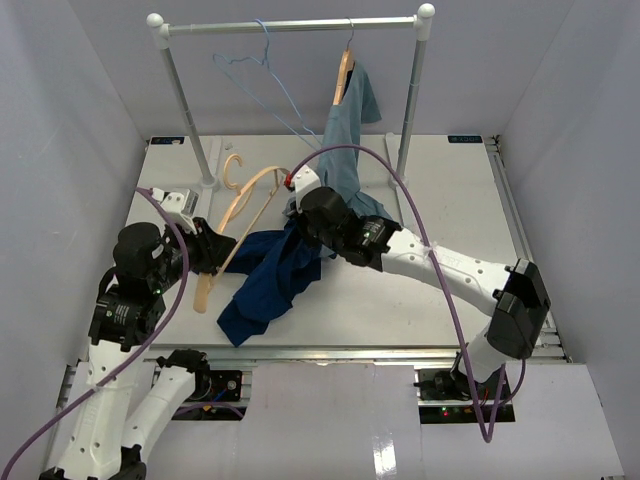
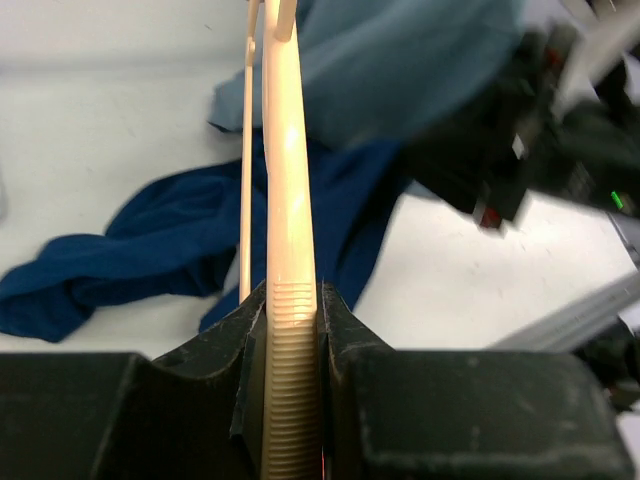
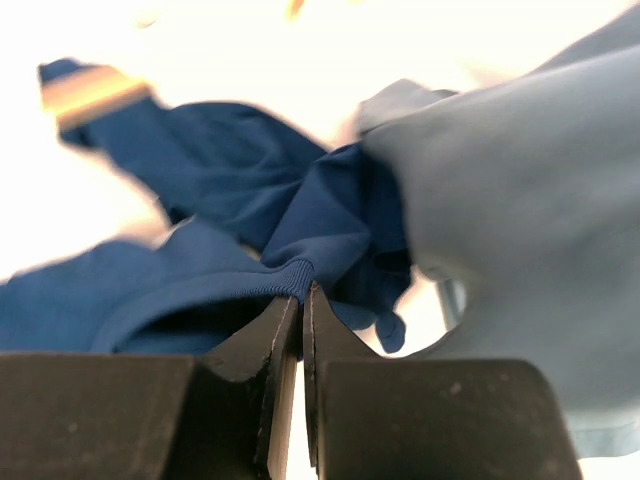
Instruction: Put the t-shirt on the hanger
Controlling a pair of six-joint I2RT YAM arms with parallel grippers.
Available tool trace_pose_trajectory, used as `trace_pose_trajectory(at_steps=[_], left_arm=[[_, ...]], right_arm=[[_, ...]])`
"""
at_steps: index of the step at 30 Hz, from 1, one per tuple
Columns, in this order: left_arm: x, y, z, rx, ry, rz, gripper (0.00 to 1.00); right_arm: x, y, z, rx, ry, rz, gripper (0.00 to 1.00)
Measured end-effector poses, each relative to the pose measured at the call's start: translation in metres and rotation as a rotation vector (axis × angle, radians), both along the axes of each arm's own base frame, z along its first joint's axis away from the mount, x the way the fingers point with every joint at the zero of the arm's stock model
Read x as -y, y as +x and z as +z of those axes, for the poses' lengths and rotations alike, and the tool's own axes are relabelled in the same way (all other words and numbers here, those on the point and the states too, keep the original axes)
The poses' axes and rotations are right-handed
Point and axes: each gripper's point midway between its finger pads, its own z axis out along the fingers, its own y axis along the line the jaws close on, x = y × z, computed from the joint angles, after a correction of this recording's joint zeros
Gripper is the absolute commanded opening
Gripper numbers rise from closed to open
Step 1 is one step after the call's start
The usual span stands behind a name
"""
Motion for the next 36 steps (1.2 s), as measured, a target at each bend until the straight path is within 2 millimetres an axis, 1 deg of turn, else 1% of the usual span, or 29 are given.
trace_pose_trajectory(at_steps=[3,8,12,14,17,21,28,36], left_arm=[[0.005,-0.019,-0.001,-0.010,-0.015,-0.052,0.00],[0.008,-0.052,0.006,0.028,-0.041,-0.109,0.00],[0.013,-0.065,0.004,0.016,-0.060,-0.152,0.00],[0.016,-0.071,0.001,-0.001,-0.070,-0.179,0.00],[0.016,-0.080,-0.002,-0.017,-0.075,-0.187,0.00],[0.015,-0.087,-0.007,-0.019,-0.077,-0.188,0.00],[0.014,-0.088,-0.012,-0.031,-0.071,-0.180,0.00],[0.022,-0.098,-0.011,-0.035,-0.090,-0.246,0.00]], right_arm=[[0.006,0.018,-0.003,-0.019,-0.010,-0.029,0.08],[0.012,0.038,-0.021,-0.062,-0.037,-0.054,0.08],[0.017,0.046,-0.037,-0.094,-0.062,-0.065,0.08],[0.019,0.049,-0.041,-0.104,-0.067,-0.070,0.08],[0.023,0.054,-0.043,-0.117,-0.063,-0.076,0.08],[0.029,0.060,-0.044,-0.129,-0.054,-0.084,0.08],[0.037,0.068,-0.044,-0.151,-0.040,-0.093,0.08],[0.047,0.078,-0.044,-0.160,-0.031,-0.114,0.08]])
